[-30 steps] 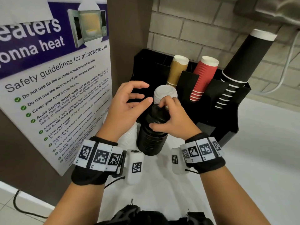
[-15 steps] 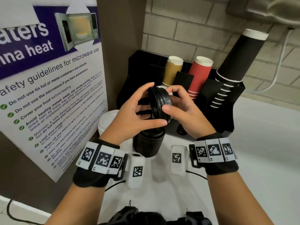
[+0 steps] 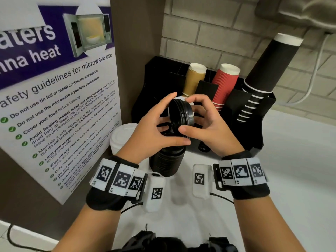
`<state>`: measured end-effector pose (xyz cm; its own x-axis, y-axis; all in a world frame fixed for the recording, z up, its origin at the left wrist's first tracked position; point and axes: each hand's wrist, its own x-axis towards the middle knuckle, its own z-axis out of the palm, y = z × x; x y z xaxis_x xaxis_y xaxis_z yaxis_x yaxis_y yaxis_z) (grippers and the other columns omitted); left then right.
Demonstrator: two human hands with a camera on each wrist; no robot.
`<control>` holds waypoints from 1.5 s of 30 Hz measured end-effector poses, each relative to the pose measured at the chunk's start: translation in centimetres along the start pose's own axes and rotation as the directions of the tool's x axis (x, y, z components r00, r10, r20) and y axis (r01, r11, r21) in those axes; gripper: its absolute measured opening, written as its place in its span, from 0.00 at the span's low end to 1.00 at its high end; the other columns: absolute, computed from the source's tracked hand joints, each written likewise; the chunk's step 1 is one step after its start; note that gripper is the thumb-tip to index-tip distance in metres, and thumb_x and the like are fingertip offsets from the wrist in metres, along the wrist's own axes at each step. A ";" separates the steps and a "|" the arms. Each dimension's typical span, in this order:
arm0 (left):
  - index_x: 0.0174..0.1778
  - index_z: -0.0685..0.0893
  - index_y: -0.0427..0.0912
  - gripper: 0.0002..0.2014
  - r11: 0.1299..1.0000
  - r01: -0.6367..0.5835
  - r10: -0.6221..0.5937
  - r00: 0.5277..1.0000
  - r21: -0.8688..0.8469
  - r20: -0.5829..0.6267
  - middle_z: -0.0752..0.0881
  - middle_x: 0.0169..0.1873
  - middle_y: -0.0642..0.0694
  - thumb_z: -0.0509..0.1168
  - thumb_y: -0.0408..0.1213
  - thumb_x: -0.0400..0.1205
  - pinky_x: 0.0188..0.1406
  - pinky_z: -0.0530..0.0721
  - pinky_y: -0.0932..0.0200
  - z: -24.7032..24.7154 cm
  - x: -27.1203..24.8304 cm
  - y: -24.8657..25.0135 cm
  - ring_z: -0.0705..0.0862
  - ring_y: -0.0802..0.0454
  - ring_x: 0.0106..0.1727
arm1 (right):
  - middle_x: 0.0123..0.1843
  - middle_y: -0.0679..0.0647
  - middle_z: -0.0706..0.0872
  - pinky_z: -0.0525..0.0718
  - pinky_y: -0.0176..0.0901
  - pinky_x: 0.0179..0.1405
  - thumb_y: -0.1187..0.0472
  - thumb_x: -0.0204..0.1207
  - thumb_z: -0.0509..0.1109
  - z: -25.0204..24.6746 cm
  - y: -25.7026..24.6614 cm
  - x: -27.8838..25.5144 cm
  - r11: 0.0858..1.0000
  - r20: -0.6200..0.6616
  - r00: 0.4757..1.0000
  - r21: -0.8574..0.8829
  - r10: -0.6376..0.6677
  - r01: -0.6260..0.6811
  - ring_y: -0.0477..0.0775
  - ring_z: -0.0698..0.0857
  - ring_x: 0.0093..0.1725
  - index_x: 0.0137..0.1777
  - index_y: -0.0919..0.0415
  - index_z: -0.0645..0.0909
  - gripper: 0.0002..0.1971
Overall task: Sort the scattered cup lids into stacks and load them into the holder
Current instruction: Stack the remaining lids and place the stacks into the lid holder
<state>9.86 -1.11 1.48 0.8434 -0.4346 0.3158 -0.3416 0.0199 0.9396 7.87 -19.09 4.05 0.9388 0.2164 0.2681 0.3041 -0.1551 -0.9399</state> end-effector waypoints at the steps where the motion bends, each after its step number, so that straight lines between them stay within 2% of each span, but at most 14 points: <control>1: 0.79 0.62 0.66 0.53 1.000 -0.006 0.006 1.000 -0.004 0.005 0.72 0.74 0.64 0.82 0.47 0.59 0.69 0.81 0.57 0.0 0.0 -0.1 0.78 0.59 0.71 | 0.56 0.48 0.85 0.86 0.46 0.54 0.63 0.65 0.81 -0.1 -0.1 0.0 1.000 -0.006 1.000 -0.012 -0.013 0.012 0.49 0.87 0.54 0.64 0.51 0.72 0.29; 3: 0.76 0.61 0.71 0.52 1.000 -0.008 0.008 1.000 -0.030 -0.011 0.70 0.73 0.68 0.81 0.48 0.59 0.68 0.79 0.61 -0.1 0.1 -0.1 0.76 0.62 0.73 | 0.58 0.50 0.83 0.86 0.45 0.52 0.61 0.62 0.82 -0.6 -0.2 0.1 0.998 -0.070 0.996 -0.029 -0.055 0.053 0.49 0.86 0.54 0.61 0.51 0.72 0.29; 6: 0.74 0.67 0.67 0.42 0.998 -0.009 0.000 0.989 -0.060 -0.150 0.73 0.73 0.60 0.79 0.50 0.65 0.64 0.82 0.61 -0.8 0.1 0.1 0.78 0.60 0.71 | 0.59 0.52 0.82 0.86 0.38 0.50 0.63 0.64 0.82 -3.0 0.1 0.4 0.985 -0.301 0.945 -0.147 -0.127 0.086 0.45 0.86 0.54 0.60 0.56 0.69 0.29; 11: 0.68 0.77 0.53 0.23 0.997 -0.077 0.072 0.940 0.000 -0.334 0.79 0.65 0.53 0.74 0.41 0.77 0.54 0.81 0.71 -2.3 0.2 0.2 0.84 0.53 0.63 | 0.61 0.60 0.78 0.83 0.44 0.52 0.58 0.63 0.83 -7.2 3.1 0.8 0.824 -0.483 0.870 -0.529 -0.095 -0.204 0.56 0.81 0.58 0.57 0.57 0.67 0.30; 14: 0.65 0.79 0.52 0.19 0.996 -0.080 0.085 0.937 0.027 -0.338 0.80 0.64 0.53 0.72 0.36 0.79 0.55 0.82 0.69 -2.5 0.2 0.0 0.84 0.54 0.62 | 0.59 0.57 0.73 0.73 0.42 0.46 0.58 0.61 0.83 -7.6 5.2 0.9 0.652 -0.451 0.892 -0.687 -0.038 -0.320 0.53 0.75 0.52 0.59 0.59 0.68 0.31; 17: 0.61 0.81 0.56 0.17 0.996 -0.076 0.084 0.945 0.037 -0.316 0.80 0.66 0.52 0.73 0.39 0.77 0.55 0.82 0.68 -2.2 0.1 -0.2 0.84 0.56 0.62 | 0.61 0.60 0.72 0.77 0.48 0.51 0.62 0.60 0.83 -7.5 6.4 1.8 0.496 -0.327 0.937 -0.798 0.121 -0.342 0.60 0.77 0.55 0.62 0.61 0.70 0.33; 19: 0.59 0.81 0.58 0.17 0.997 -0.070 0.078 0.949 0.036 -0.307 0.80 0.65 0.53 0.72 0.42 0.74 0.54 0.82 0.67 -2.0 0.1 -0.2 0.84 0.58 0.61 | 0.64 0.61 0.72 0.78 0.54 0.59 0.62 0.60 0.83 -7.2 7.0 2.4 0.370 -0.251 0.936 -0.868 0.246 -0.331 0.64 0.77 0.60 0.65 0.61 0.69 0.35; 22: 0.57 0.81 0.60 0.17 0.997 -0.067 0.076 0.949 0.041 -0.307 0.80 0.65 0.54 0.72 0.43 0.74 0.53 0.82 0.67 -2.0 0.0 -0.4 0.84 0.59 0.61 | 0.65 0.59 0.72 0.76 0.52 0.59 0.60 0.60 0.82 -6.8 7.8 3.0 0.230 -0.192 0.922 -0.933 0.337 -0.278 0.63 0.78 0.60 0.67 0.58 0.69 0.36; 30: 0.58 0.82 0.60 0.15 0.996 -0.060 0.080 0.947 0.071 -0.310 0.80 0.64 0.55 0.71 0.42 0.76 0.51 0.81 0.70 -2.1 -0.2 -0.8 0.84 0.59 0.60 | 0.63 0.55 0.76 0.74 0.50 0.58 0.48 0.59 0.80 -6.0 8.9 3.6 0.030 -0.115 0.898 -0.990 0.424 -0.141 0.58 0.80 0.56 0.69 0.54 0.67 0.40; 34: 0.57 0.82 0.60 0.15 0.995 -0.061 0.084 0.945 0.082 -0.315 0.80 0.64 0.54 0.72 0.41 0.77 0.51 0.81 0.71 -2.3 -0.3 -0.8 0.83 0.58 0.61 | 0.66 0.56 0.74 0.74 0.52 0.62 0.44 0.60 0.80 -5.9 8.9 3.4 -0.059 -0.131 0.883 -0.991 0.451 -0.117 0.59 0.76 0.64 0.74 0.55 0.65 0.44; 39: 0.57 0.82 0.59 0.15 0.994 -0.057 0.084 0.939 0.088 -0.333 0.80 0.64 0.53 0.72 0.36 0.79 0.51 0.81 0.70 -2.5 -0.5 -0.8 0.83 0.58 0.61 | 0.68 0.56 0.75 0.73 0.55 0.65 0.51 0.65 0.78 -5.3 7.7 2.7 -0.060 -0.121 0.850 -0.993 0.513 -0.105 0.59 0.74 0.68 0.75 0.56 0.65 0.39; 41: 0.56 0.82 0.60 0.15 0.995 -0.051 0.078 0.938 0.087 -0.337 0.80 0.65 0.53 0.72 0.36 0.79 0.51 0.81 0.70 -2.6 -0.5 -0.9 0.84 0.58 0.60 | 0.67 0.58 0.76 0.77 0.57 0.64 0.57 0.71 0.74 -5.0 6.6 2.3 0.023 -0.148 0.897 -0.985 0.416 -0.173 0.62 0.75 0.67 0.73 0.59 0.69 0.31; 43: 0.56 0.82 0.59 0.14 0.995 -0.041 0.069 0.937 0.088 -0.341 0.80 0.65 0.52 0.72 0.37 0.79 0.52 0.81 0.69 -2.6 -0.5 -0.9 0.84 0.57 0.60 | 0.64 0.61 0.78 0.79 0.58 0.60 0.65 0.73 0.69 -4.3 5.6 1.9 0.280 -0.144 0.978 -0.943 0.154 -0.183 0.63 0.78 0.63 0.69 0.63 0.74 0.23; 45: 0.56 0.82 0.59 0.14 0.996 -0.031 0.059 0.937 0.087 -0.343 0.80 0.65 0.52 0.72 0.39 0.77 0.52 0.81 0.68 -2.4 -0.5 -0.9 0.84 0.57 0.60 | 0.57 0.61 0.80 0.80 0.55 0.57 0.66 0.73 0.70 -2.6 4.5 1.5 0.596 -0.099 0.995 -0.800 -0.020 -0.068 0.60 0.81 0.56 0.62 0.65 0.78 0.17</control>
<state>10.74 1.30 0.79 0.9128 -0.0974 0.3967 -0.4022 -0.0450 0.9144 11.08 -22.01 0.76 0.9440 0.1225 0.3064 0.2470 -0.8782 -0.4097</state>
